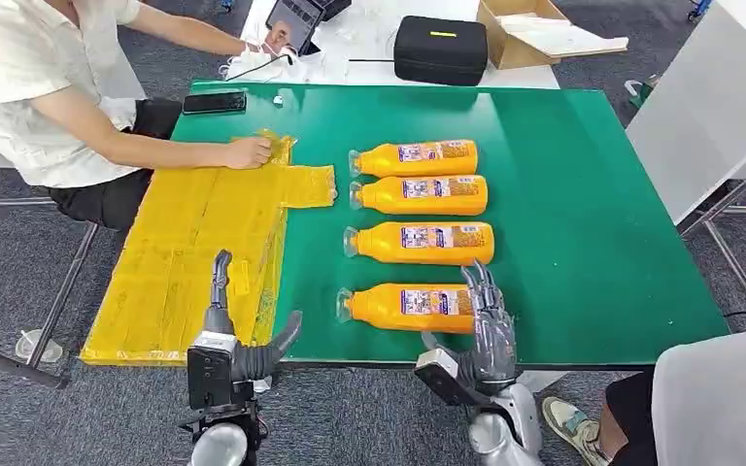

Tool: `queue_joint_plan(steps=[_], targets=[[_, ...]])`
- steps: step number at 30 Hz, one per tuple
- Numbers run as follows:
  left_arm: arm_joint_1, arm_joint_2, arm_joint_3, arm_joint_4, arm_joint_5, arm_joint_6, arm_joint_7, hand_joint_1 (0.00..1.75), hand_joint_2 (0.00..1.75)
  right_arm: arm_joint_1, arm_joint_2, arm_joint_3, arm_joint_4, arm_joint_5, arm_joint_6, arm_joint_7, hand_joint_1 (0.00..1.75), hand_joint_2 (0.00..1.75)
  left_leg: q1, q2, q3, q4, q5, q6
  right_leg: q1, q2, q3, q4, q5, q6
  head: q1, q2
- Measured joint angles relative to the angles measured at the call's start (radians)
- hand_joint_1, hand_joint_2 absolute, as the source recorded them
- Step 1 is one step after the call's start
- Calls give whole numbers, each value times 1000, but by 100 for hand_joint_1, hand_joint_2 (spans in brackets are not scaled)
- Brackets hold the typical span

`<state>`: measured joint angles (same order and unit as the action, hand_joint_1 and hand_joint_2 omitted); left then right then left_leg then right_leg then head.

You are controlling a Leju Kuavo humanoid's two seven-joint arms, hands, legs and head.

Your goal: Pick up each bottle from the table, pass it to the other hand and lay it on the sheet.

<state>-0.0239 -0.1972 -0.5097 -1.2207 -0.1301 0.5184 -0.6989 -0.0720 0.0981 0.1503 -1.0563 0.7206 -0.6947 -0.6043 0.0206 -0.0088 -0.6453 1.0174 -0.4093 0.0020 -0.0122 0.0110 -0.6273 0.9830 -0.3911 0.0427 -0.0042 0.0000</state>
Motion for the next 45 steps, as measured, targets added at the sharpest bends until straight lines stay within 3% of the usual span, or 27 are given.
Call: queue_joint_plan(steps=[11, 26, 45], targets=[[-3, 0, 0, 8, -1, -5, 1, 0, 175, -24, -15, 8, 61, 44, 8, 61, 0, 175, 0, 0, 0, 0, 0, 0, 0, 0, 0, 0, 0, 0, 0, 0], [-18, -11, -2, 12, 50, -49, 29, 0, 175, -145, -131, 194, 175, 278, 166, 277, 0, 175, 0, 0, 1, 0, 0, 0, 0, 0, 1, 0, 0, 0, 0, 0], [-17, -17, -2, -30, 66, -42, 42, 0, 175, -202, -213, 355, 150, 443, 228, 457, 0, 175, 0, 0, 5, 0, 0, 0, 0, 0, 4, 0, 1, -1, 0, 0]])
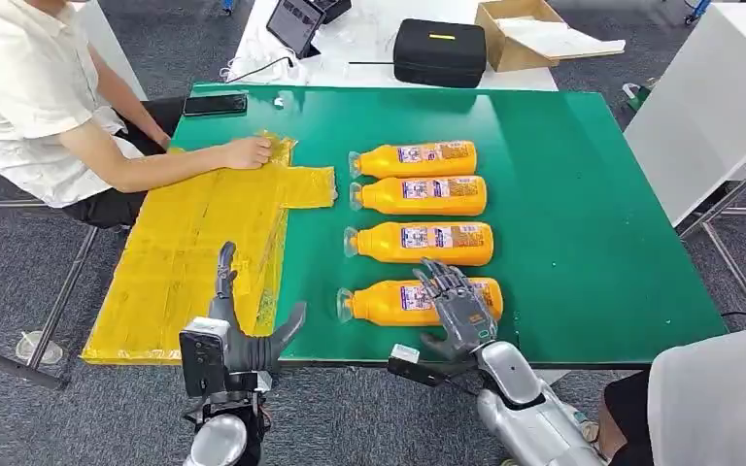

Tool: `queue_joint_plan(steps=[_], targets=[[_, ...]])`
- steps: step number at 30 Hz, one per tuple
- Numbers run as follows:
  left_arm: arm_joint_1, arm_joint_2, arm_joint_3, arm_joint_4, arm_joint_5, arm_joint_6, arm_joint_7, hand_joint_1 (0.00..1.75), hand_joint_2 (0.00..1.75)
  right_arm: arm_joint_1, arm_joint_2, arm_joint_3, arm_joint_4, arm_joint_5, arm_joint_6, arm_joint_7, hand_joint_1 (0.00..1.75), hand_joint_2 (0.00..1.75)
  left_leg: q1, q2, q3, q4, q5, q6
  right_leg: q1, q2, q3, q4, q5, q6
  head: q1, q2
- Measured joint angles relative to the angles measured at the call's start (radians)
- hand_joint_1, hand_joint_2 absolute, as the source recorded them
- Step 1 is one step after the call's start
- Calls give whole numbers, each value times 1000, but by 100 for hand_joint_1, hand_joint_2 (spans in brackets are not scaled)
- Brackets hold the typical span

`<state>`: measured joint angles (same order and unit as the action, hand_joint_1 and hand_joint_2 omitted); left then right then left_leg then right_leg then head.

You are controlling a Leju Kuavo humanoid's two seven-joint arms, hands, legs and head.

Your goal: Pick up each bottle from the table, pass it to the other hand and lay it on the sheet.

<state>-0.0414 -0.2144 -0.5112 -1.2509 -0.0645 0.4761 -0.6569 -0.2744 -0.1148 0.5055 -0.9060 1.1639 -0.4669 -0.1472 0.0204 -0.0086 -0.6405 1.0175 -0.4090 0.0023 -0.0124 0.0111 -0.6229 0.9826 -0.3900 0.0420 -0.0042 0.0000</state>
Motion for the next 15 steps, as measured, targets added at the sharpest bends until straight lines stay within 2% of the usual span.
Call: queue_joint_plan(steps=[5, 11, 12, 13, 14, 15], targets=[[10, 0, 3, -16, -24, 3, 15, 0, 175, 2, -17, 27, -40, 76, 55, 109, 0, 175, 0, 0, 2, 0, 0, 0, 0, 0, 2, 0, 0, 0, 0, 0], [33, 0, 8, -43, -50, 2, 29, 0, 175, 28, -28, 39, -91, 100, 100, 182, 0, 175, 0, 0, 2, 0, 0, 0, 0, 0, 2, 0, -1, 0, 0, 0], [35, 0, 8, -45, -50, 2, 32, 0, 175, 32, -29, 39, -96, 99, 101, 188, 16, 175, 0, 0, 2, 0, 0, 0, 0, 0, 2, 0, -1, 0, 0, 0], [38, 0, 8, -48, -51, 2, 32, 0, 175, 35, -29, 39, -100, 98, 101, 191, 134, 175, 0, 0, 2, 0, 0, 0, 0, 0, 2, 0, -1, 0, 0, 0], [39, 0, 9, -50, -51, 2, 33, 0, 175, 38, -30, 39, -103, 98, 101, 194, 140, 175, 0, 0, 2, 0, 0, 0, 0, 0, 2, 0, -1, 0, 0, 0], [40, 0, 10, -51, -52, 2, 34, 0, 175, 43, -31, 37, -104, 95, 109, 199, 175, 175, 0, 0, 2, 0, 0, 0, 0, 0, 3, 0, -1, 0, 0, 0]])
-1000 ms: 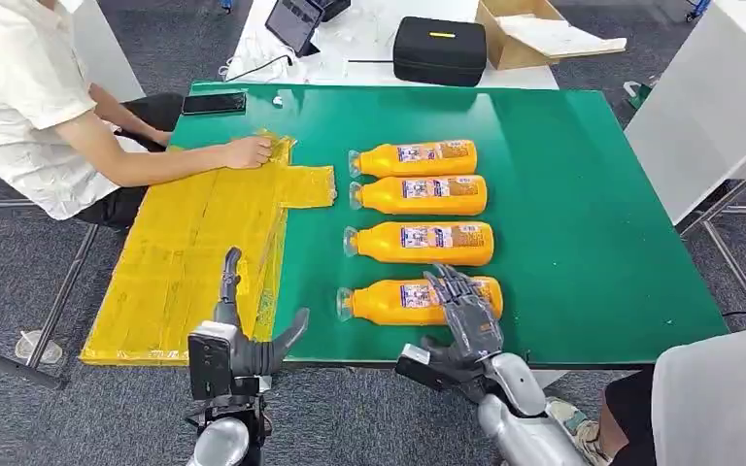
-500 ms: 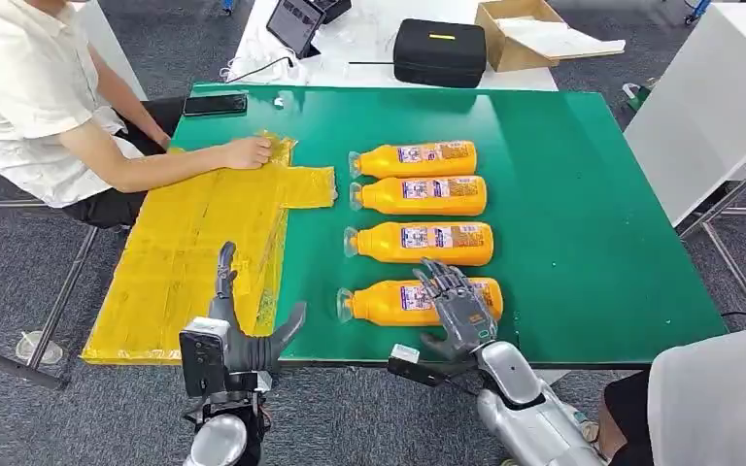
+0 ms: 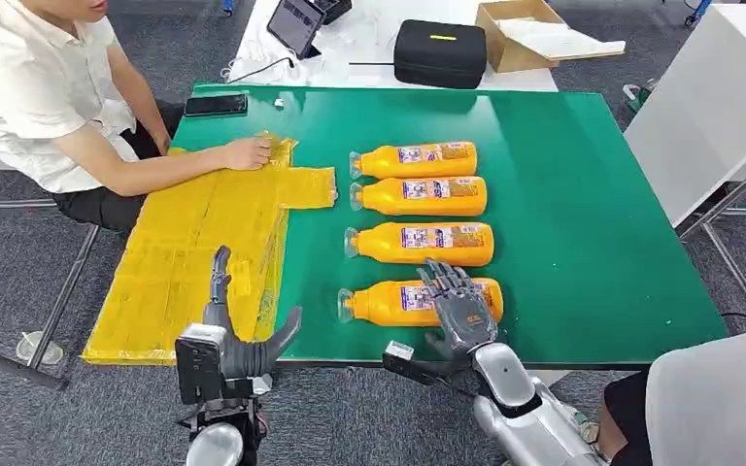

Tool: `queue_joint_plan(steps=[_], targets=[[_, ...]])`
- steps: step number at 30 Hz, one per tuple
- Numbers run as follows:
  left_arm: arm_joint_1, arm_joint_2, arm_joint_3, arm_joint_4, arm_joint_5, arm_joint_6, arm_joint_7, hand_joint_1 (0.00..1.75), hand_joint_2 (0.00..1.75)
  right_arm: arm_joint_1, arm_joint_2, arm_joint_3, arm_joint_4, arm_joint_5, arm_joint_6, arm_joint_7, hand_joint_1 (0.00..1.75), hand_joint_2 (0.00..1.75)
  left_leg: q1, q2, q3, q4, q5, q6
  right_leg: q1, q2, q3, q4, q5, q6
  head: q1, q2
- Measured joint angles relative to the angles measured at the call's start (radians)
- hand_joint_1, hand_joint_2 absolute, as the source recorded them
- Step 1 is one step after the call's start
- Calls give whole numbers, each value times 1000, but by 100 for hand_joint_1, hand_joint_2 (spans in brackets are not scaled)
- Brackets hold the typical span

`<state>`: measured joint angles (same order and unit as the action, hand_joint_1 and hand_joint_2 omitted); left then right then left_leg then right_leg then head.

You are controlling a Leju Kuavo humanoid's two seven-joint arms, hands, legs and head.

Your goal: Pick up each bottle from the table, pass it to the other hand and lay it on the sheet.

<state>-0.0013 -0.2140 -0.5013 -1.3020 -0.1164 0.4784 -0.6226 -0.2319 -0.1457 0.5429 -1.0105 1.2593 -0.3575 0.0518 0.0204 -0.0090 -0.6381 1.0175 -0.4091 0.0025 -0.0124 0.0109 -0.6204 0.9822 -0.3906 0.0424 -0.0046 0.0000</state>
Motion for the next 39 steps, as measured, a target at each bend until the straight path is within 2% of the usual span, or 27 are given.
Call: queue_joint_plan(steps=[11, 12, 16, 17, 23, 27, 29, 32, 35, 39], targets=[[36, -3, 13, -40, -37, 24, 32, 0, 175, 87, -27, -72, -59, 79, 42, 126, 173, 175, 0, -1, 3, 0, -1, 1, 0, 0, 3, -1, -1, 1, 0, 0], [37, -3, 15, -41, -38, 24, 33, 0, 175, 92, -31, -77, -63, 81, 42, 129, 166, 175, 0, -1, 3, 0, -1, 1, 0, 0, 4, -1, -1, 1, 0, 0], [41, -4, 19, -47, -39, 25, 34, 0, 175, 108, -43, -96, -80, 83, 47, 140, 166, 175, -1, -1, 5, 0, -2, 3, 0, 0, 5, -1, -1, 2, 0, 0], [43, -4, 20, -48, -40, 25, 34, 0, 175, 113, -44, -101, -83, 83, 48, 146, 175, 175, -1, -1, 6, 0, -2, 3, 0, 0, 5, -1, -2, 2, 0, 0], [50, -6, 23, -51, -49, 29, 37, 0, 175, 142, -55, -172, -95, 80, 31, 167, 175, 175, -1, -1, 7, 0, -3, 4, 0, 0, 8, -2, -2, 2, 0, 0], [52, -6, 23, -56, -49, 32, 38, 0, 175, 160, -58, -232, -95, 33, -31, 95, 175, 175, -1, -1, 7, 0, -3, 4, -1, 0, 8, -3, -2, 3, 0, 0], [53, -6, 23, -56, -37, 20, 40, 0, 175, 166, -54, -251, -100, -44, -46, 11, 175, 175, -2, -1, 7, 0, -3, 4, -1, 0, 9, -3, -2, 3, 0, 0], [53, -2, 23, -56, 60, -54, 59, 0, 175, 171, -45, -269, -120, -173, -52, -113, 175, 175, -2, 1, 7, 0, -4, 4, -1, 0, 8, -3, -2, 3, 0, 0], [54, 2, 21, -51, 197, -174, 117, 0, 175, 174, -21, -270, -138, -247, -68, -179, 175, 175, -1, 4, 8, 0, -5, 3, -1, 3, 8, -3, -1, 2, 1, 0], [59, 8, 6, -38, 278, -241, 158, 0, 175, 179, 22, -258, -161, -331, -107, -254, 175, 175, 0, 4, 7, 0, -4, 3, 0, 3, 7, -2, -1, 1, 1, 0]])
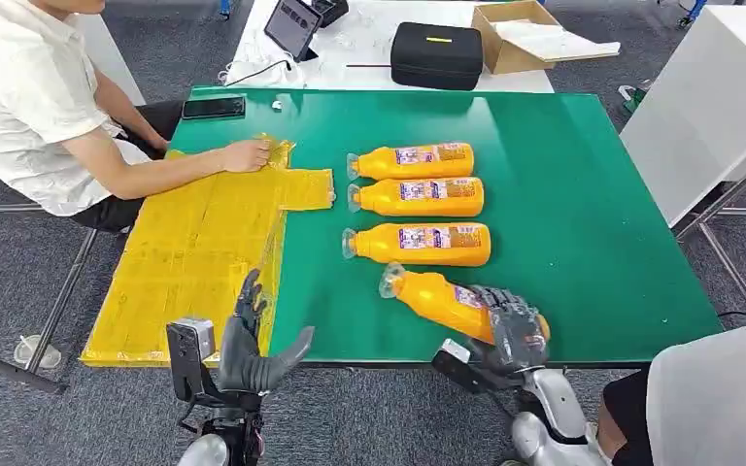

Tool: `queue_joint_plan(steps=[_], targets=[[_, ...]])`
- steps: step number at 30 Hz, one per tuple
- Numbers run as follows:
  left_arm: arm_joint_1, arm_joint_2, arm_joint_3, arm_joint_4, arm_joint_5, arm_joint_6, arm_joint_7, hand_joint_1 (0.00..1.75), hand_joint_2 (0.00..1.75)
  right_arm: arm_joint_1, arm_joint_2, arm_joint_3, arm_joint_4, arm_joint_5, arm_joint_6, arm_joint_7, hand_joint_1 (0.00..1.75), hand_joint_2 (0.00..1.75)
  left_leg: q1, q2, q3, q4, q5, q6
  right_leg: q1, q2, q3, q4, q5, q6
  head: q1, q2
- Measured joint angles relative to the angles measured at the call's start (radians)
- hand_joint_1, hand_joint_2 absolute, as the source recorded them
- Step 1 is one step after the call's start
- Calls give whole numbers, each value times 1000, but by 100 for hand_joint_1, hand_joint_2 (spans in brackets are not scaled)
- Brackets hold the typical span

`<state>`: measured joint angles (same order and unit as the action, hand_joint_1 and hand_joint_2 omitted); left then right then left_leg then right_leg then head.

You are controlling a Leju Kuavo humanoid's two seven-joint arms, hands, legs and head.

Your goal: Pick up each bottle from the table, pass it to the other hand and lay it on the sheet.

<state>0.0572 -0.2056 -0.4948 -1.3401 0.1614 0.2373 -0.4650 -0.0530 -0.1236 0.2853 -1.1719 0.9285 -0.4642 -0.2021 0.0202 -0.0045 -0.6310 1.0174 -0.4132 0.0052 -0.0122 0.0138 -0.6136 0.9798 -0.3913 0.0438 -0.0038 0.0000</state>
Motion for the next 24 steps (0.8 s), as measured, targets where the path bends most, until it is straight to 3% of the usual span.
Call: queue_joint_plan(steps=[13, 24], targets=[[5, 16, -21, 18, 26, -7, 3, 0, 175, 6, 38, 19, -25, -28, -8, -13, 175, 175, -1, -1, -3, 0, -1, 0, -1, 0, -2, 0, -1, 1, 0, 0], [-2, 29, -49, 43, 198, -71, 20, 0, 175, 13, 95, 49, -40, -254, 13, -160, 175, 175, 0, 0, -5, 0, -1, 0, 0, 0, -4, 0, -1, 1, 0, 0]])
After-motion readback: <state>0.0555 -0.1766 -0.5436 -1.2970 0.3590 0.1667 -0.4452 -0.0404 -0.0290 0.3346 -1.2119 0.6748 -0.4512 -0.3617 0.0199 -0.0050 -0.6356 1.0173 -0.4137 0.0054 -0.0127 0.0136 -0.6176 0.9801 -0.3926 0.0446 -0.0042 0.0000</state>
